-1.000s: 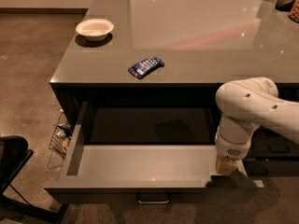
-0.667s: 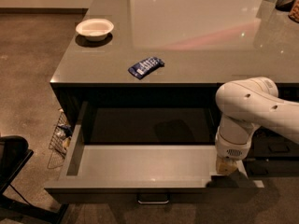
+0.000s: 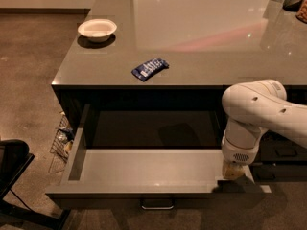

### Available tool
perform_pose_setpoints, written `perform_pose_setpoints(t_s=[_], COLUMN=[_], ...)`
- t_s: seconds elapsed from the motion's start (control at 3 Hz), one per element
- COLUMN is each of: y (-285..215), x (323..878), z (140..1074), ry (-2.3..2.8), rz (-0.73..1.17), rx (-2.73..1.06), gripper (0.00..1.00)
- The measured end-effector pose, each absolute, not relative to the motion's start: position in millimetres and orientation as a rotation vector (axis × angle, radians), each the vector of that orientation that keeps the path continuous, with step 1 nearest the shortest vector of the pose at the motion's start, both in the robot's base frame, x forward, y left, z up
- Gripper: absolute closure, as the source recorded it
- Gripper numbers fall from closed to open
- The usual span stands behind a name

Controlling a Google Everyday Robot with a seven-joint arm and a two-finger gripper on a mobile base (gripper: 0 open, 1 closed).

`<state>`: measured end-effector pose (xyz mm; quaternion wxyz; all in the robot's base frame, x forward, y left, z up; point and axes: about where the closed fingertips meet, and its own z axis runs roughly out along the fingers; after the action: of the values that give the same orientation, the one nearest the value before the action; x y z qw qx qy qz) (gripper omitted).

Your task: Open top drawer

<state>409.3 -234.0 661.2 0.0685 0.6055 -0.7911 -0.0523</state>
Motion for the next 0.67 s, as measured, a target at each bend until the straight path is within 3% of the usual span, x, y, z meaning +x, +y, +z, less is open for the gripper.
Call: perform_pose_setpoints(t_s=[0.33, 0.67], y=[-234.5, -234.9], x=[408.6, 408.1], z=[661.6, 661.9], ry=[-2.383, -2.384], rz=[-0.156, -0.155], rx=[1.823, 1.822], gripper=[0.16, 0.00])
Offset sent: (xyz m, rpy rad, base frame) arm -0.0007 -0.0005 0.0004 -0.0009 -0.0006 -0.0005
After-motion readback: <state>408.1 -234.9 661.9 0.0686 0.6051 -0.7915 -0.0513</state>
